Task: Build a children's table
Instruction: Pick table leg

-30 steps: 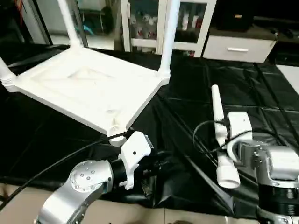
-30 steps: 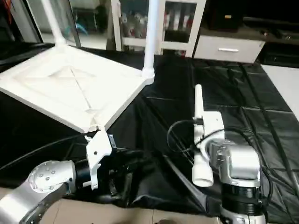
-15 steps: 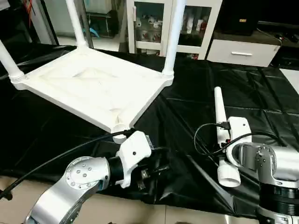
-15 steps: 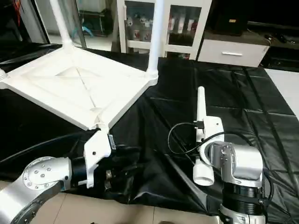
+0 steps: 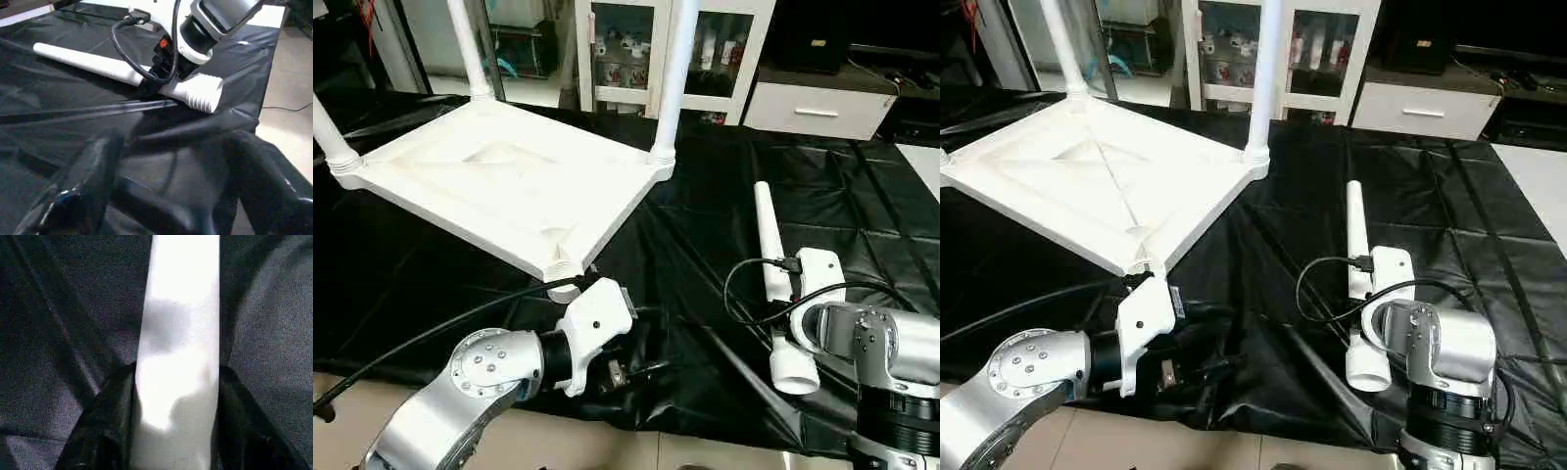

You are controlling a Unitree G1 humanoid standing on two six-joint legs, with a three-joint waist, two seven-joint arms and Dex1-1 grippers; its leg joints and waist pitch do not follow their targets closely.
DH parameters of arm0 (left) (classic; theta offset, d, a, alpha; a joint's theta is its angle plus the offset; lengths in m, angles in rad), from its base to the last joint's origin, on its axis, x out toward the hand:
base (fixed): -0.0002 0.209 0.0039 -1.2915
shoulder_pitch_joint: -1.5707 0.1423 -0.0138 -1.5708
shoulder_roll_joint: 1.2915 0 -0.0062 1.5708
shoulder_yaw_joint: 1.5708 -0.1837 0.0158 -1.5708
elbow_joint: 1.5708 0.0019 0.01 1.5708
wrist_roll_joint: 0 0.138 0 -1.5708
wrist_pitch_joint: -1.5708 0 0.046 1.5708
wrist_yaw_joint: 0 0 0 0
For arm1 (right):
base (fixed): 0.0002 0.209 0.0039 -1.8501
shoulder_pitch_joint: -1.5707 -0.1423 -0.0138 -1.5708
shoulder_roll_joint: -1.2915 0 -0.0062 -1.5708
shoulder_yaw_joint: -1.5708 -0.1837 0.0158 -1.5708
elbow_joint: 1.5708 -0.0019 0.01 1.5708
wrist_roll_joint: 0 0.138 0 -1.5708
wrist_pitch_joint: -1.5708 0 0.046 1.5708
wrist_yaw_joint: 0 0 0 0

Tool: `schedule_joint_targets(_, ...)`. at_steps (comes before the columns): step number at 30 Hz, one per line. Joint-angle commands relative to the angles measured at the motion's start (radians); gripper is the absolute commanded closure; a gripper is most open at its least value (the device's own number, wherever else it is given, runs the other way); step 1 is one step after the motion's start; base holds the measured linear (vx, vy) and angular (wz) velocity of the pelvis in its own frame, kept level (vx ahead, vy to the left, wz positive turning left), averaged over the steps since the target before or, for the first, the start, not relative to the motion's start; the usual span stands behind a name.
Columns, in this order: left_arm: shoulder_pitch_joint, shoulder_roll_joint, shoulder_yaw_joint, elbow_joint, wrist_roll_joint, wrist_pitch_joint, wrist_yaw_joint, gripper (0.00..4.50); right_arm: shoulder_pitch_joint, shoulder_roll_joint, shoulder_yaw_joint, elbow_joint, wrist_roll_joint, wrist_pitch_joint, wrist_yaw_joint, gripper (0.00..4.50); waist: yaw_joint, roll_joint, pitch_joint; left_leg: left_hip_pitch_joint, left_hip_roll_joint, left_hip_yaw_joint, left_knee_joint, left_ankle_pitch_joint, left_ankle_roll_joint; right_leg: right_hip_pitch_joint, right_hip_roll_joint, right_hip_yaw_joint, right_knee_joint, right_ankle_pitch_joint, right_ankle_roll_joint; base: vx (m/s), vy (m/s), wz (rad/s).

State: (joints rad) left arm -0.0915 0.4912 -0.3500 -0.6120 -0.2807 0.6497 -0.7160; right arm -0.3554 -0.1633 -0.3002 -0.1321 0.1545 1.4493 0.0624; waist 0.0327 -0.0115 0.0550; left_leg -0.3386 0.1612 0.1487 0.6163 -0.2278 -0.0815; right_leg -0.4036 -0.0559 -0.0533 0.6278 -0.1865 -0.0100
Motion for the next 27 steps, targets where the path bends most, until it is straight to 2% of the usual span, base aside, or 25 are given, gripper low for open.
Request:
schedule_joint_targets(1, -0.015, 0.010, -0.004, -0.016, -0.004, 0.005, -0.007, 0.59, 0.010, 0.019, -0.019, 0.027, 0.009, 0.010, -0.008, 2.61, 0.001, -0.004, -0.047, -0.010, 0.042, -0.009, -0.084, -0.152, -0.040, 0.046, -0.068, 0.056, -0.091, -0.356, -0.104, 0.000, 0.000, 0.00)
schedule_joint_targets(4, -0.015, 0.012, 0.002, -0.016, -0.010, 0.006, -0.006, 0.39, 0.012, 0.029, -0.030, 0.025, 0.003, 0.001, -0.017, 2.64, 0.001, -0.002, -0.049, -0.011, 0.042, -0.010, -0.084, -0.145, -0.042, 0.047, -0.068, 0.055, -0.090, -0.346, -0.102, 0.000, 0.000, 0.00)
schedule_joint_targets(5, -0.015, 0.009, 0.014, -0.016, -0.014, 0.006, 0.000, 0.31, 0.011, 0.043, -0.050, 0.009, -0.006, -0.020, -0.034, 2.65, 0.001, 0.000, -0.049, -0.010, 0.043, -0.010, -0.085, -0.145, -0.045, 0.045, -0.068, 0.055, -0.089, -0.338, -0.105, 0.000, 0.000, 0.00)
schedule_joint_targets(6, -0.015, 0.004, 0.024, -0.015, -0.016, 0.004, 0.007, 0.09, 0.010, 0.049, -0.057, -0.002, -0.011, -0.047, -0.044, 2.65, 0.000, -0.001, -0.049, -0.010, 0.042, -0.010, -0.085, -0.145, -0.048, 0.046, -0.067, 0.055, -0.088, -0.332, -0.106, 0.000, 0.000, 0.00)
schedule_joint_targets(8, -0.021, -0.015, 0.049, -0.009, -0.022, -0.003, 0.026, 0.03, 0.002, 0.067, -0.082, -0.036, -0.002, -0.142, -0.054, 2.65, -0.001, 0.002, -0.049, -0.009, 0.043, -0.009, -0.084, -0.153, -0.052, 0.044, -0.069, 0.055, -0.088, -0.328, -0.111, 0.000, 0.000, 0.00)
schedule_joint_targets(9, -0.028, -0.028, 0.062, -0.004, -0.022, -0.007, 0.041, 0.00, -0.003, 0.072, -0.092, -0.052, 0.004, -0.186, -0.055, 2.65, -0.001, -0.001, -0.050, -0.010, 0.044, -0.009, -0.085, -0.156, -0.050, 0.046, -0.068, 0.055, -0.089, -0.325, -0.112, 0.000, 0.000, 0.00)
schedule_joint_targets(10, -0.030, -0.031, 0.065, -0.003, -0.022, -0.009, 0.044, 0.00, -0.004, 0.073, -0.094, -0.057, 0.005, -0.195, -0.054, 2.65, 0.000, -0.001, -0.050, -0.010, 0.044, -0.009, -0.085, -0.155, -0.048, 0.046, -0.069, 0.055, -0.088, -0.323, -0.113, 0.000, 0.000, 0.00)
schedule_joint_targets(12, -0.054, -0.081, 0.113, 0.018, -0.041, -0.016, 0.090, 0.00, -0.024, 0.087, -0.124, -0.095, 0.022, -0.248, -0.052, 2.65, 0.001, 0.004, -0.050, -0.010, 0.043, -0.008, -0.083, -0.138, -0.045, 0.048, -0.067, 0.056, -0.087, -0.294, -0.115, 0.000, 0.000, 0.00)
schedule_joint_targets(14, -0.081, -0.133, 0.160, 0.041, -0.067, -0.025, 0.132, 0.00, -0.036, 0.086, -0.130, -0.125, 0.037, -0.293, -0.037, 2.65, 0.002, 0.002, -0.052, -0.013, 0.042, -0.007, -0.082, -0.121, -0.041, 0.052, -0.066, 0.056, -0.084, -0.267, -0.124, 0.000, 0.000, 0.00)
schedule_joint_targets(15, -0.093, -0.153, 0.181, 0.049, -0.081, -0.028, 0.148, 0.00, -0.038, 0.082, -0.127, -0.141, 0.043, -0.315, -0.028, 2.65, 0.002, -0.003, -0.052, -0.012, 0.042, -0.006, -0.081, -0.120, -0.037, 0.052, -0.065, 0.055, -0.085, -0.263, -0.125, 0.000, 0.000, 0.00)
schedule_joint_targets(16, -0.104, -0.169, 0.199, 0.056, -0.090, -0.027, 0.162, 0.00, -0.040, 0.080, -0.127, -0.155, 0.057, -0.337, -0.009, 2.65, 0.003, -0.003, -0.053, -0.013, 0.041, -0.006, -0.080, -0.116, -0.035, 0.054, -0.067, 0.056, -0.083, -0.257, -0.126, 0.000, 0.000, 0.00)
schedule_joint_targets(17, -0.119, -0.186, 0.220, 0.067, -0.098, -0.020, 0.182, 0.00, -0.044, 0.082, -0.131, -0.172, 0.087, -0.371, 0.027, 2.65, 0.003, -0.002, -0.053, -0.014, 0.041, -0.006, -0.079, -0.118, -0.026, 0.055, -0.067, 0.055, -0.083, -0.253, -0.129, 0.000, 0.000, 0.00)
schedule_joint_targets(18, -0.153, -0.222, 0.273, 0.092, -0.118, 0.004, 0.229, 0.00, -0.051, 0.080, -0.141, -0.214, 0.167, -0.398, 0.122, 2.65, 0.006, 0.003, -0.053, -0.015, 0.041, -0.008, -0.079, -0.113, -0.020, 0.055, -0.068, 0.055, -0.082, -0.251, -0.127, 0.000, 0.000, 0.00)
schedule_joint_targets(19, -0.153, -0.222, 0.273, 0.092, -0.118, 0.004, 0.229, 0.00, -0.051, 0.080, -0.141, -0.214, 0.167, -0.398, 0.122, 2.65, 0.002, 0.000, -0.053, -0.017, 0.039, -0.005, -0.077, -0.120, -0.013, 0.058, -0.066, 0.056, -0.083, -0.247, -0.130, 0.000, 0.000, 0.00)
schedule_joint_targets(20, -0.173, -0.241, 0.304, 0.106, -0.130, 0.015, 0.254, 0.00, -0.052, 0.068, -0.151, -0.239, 0.227, -0.391, 0.189, 2.65, 0.003, 0.000, -0.054, -0.016, 0.041, -0.008, -0.076, -0.111, -0.002, 0.059, -0.066, 0.055, -0.083, -0.237, -0.131, 0.000, 0.000, 0.00)
schedule_joint_targets(21, -0.203, -0.273, 0.361, 0.127, -0.171, 0.027, 0.288, 0.00, -0.052, 0.036, -0.189, -0.276, 0.351, -0.343, 0.309, 2.65, 0.006, 0.002, -0.054, -0.018, 0.041, -0.009, -0.075, -0.108, 0.007, 0.060, -0.066, 0.054, -0.084, -0.241, -0.134, 0.000, 0.000, 0.00)
schedule_joint_targets(22, -0.203, -0.273, 0.361, 0.127, -0.171, 0.027, 0.288, 0.00, -0.052, 0.036, -0.189, -0.276, 0.351, -0.343, 0.309, 2.65, 0.006, 0.001, -0.055, -0.015, 0.037, -0.006, -0.071, -0.113, 0.016, 0.062, -0.064, 0.054, -0.084, -0.239, -0.139, 0.000, 0.000, 0.00)
schedule_joint_targets(23, -0.221, -0.291, 0.395, 0.135, -0.206, 0.036, 0.302, 0.00, -0.050, 0.013, -0.223, -0.293, 0.427, -0.313, 0.375, 2.65, 0.010, 0.000, -0.055, -0.018, 0.041, -0.009, -0.072, -0.094, 0.026, 0.063, -0.066, 0.053, -0.084, -0.226, -0.148, 0.000, 0.000, 0.00)
schedule_joint_targets(24, -0.226, -0.295, 0.402, 0.136, -0.215, 0.038, 0.305, 0.00, -0.050, 0.007, -0.231, -0.296, 0.441, -0.308, 0.388, 2.65, 0.014, -0.004, -0.057, -0.018, 0.041, -0.008, -0.070, -0.079, 0.035, 0.063, -0.067, 0.053, -0.082, -0.220, -0.154, 0.000, 0.000, 0.00)
schedule_joint_targets(25, -0.244, -0.306, 0.424, 0.138, -0.238, 0.052, 0.317, 0.00, -0.058, -0.002, -0.261, -0.299, 0.491, -0.286, 0.413, 2.65, 0.015, -0.004, -0.056, -0.017, 0.042, -0.008, -0.070, -0.073, 0.039, 0.060, -0.067, 0.053, -0.085, -0.225, -0.155, 0.000, 0.000, 0.00)
schedule_joint_targets(26, -0.261, -0.314, 0.441, 0.140, -0.260, 0.061, 0.325, 0.00, -0.069, -0.005, -0.291, -0.298, 0.541, -0.261, 0.431, 2.65, 0.018, -0.010, -0.057, -0.017, 0.039, -0.006, -0.070, -0.069, 0.044, 0.061, -0.067, 0.052, -0.084, -0.241, -0.159, 0.000, 0.000, 0.00)
schedule_joint_targets(27, -0.301, -0.334, 0.475, 0.151, -0.307, 0.075, 0.346, 0.00, -0.089, -0.005, -0.327, -0.286, 0.633, -0.233, 0.459, 2.65, 0.023, -0.009, -0.056, -0.014, 0.040, -0.005, -0.068, -0.066, 0.045, 0.055, -0.067, 0.051, -0.086, -0.254, -0.164, 0.000, 0.000, 0.00)
